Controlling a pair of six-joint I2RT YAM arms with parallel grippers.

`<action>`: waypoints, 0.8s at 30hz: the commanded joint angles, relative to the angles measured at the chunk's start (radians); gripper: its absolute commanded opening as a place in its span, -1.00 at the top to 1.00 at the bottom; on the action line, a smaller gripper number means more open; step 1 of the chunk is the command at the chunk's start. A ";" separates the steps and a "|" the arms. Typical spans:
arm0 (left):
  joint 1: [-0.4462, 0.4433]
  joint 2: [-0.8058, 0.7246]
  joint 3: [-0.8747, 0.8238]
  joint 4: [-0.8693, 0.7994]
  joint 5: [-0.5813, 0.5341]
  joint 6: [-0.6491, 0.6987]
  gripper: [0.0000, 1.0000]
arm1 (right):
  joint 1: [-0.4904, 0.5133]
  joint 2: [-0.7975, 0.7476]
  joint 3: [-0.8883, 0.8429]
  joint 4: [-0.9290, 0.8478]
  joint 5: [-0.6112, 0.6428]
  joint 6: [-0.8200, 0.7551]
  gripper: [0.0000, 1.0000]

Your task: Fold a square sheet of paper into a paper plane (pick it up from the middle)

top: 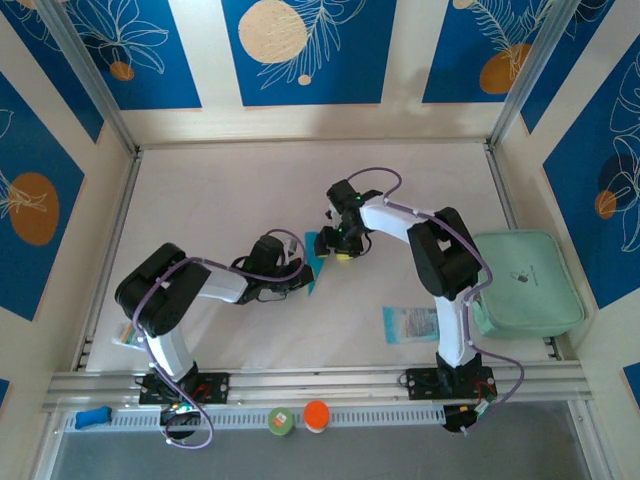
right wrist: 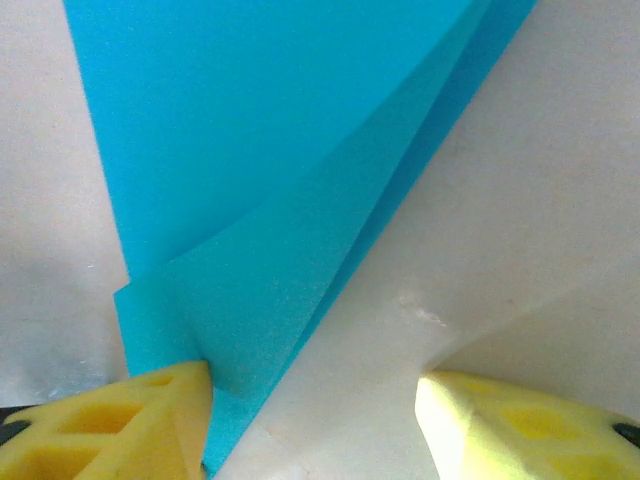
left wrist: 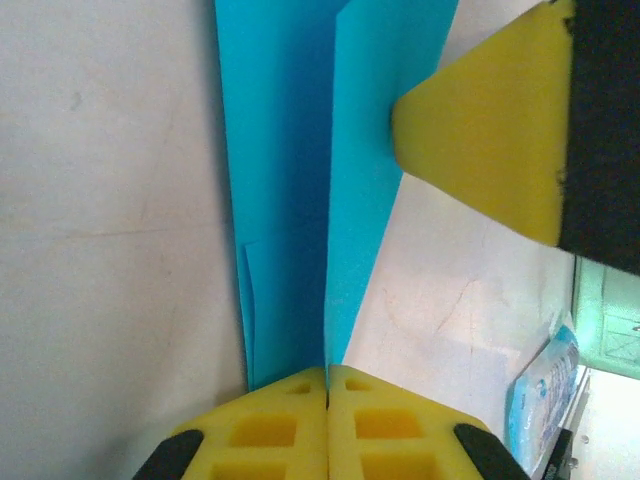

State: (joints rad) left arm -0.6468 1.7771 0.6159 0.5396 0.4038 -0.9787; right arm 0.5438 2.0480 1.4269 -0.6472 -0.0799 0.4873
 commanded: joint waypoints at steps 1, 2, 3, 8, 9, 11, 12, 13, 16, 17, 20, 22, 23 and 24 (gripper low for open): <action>-0.015 0.089 -0.031 -0.046 -0.021 -0.020 0.85 | -0.021 -0.023 -0.064 0.088 -0.062 0.003 -0.20; -0.014 0.089 -0.030 -0.046 -0.020 -0.021 0.86 | -0.033 -0.068 -0.085 0.123 -0.099 0.005 -0.20; -0.014 0.088 -0.032 -0.046 -0.020 -0.023 0.86 | -0.045 -0.115 -0.112 0.161 -0.136 0.008 -0.20; -0.013 0.091 -0.036 -0.042 -0.017 -0.024 0.86 | -0.077 -0.285 -0.263 0.337 -0.279 0.000 -0.20; -0.013 0.093 -0.036 -0.041 -0.016 -0.023 0.87 | -0.080 -0.302 -0.293 0.369 -0.307 0.003 -0.20; -0.013 0.096 -0.036 -0.039 -0.015 -0.025 0.87 | -0.081 -0.313 -0.341 0.425 -0.355 0.011 -0.16; -0.013 0.097 -0.036 -0.036 -0.014 -0.025 0.87 | -0.080 -0.309 -0.357 0.443 -0.376 0.013 -0.12; -0.013 0.097 -0.037 -0.034 -0.014 -0.026 0.87 | -0.078 -0.300 -0.364 0.457 -0.393 0.017 -0.06; -0.011 0.097 -0.039 -0.034 -0.014 -0.026 0.87 | -0.076 -0.259 -0.363 0.480 -0.424 0.030 0.18; -0.012 0.097 -0.039 -0.033 -0.014 -0.027 0.87 | -0.077 -0.242 -0.357 0.487 -0.436 0.031 0.28; -0.012 0.096 -0.039 -0.033 -0.013 -0.027 0.87 | -0.072 -0.194 -0.336 0.502 -0.461 0.032 0.43; -0.011 0.097 -0.039 -0.033 -0.013 -0.028 0.87 | -0.068 -0.162 -0.315 0.498 -0.466 0.024 0.52; -0.011 0.097 -0.039 -0.033 -0.011 -0.026 0.88 | -0.065 -0.146 -0.305 0.495 -0.467 0.021 0.54; -0.010 0.098 -0.038 -0.034 -0.011 -0.028 0.87 | -0.062 -0.133 -0.296 0.492 -0.467 0.018 0.55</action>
State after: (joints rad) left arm -0.6392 1.7882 0.6018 0.5873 0.4221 -1.0069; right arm 0.4717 1.8854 1.0920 -0.1688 -0.4965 0.5163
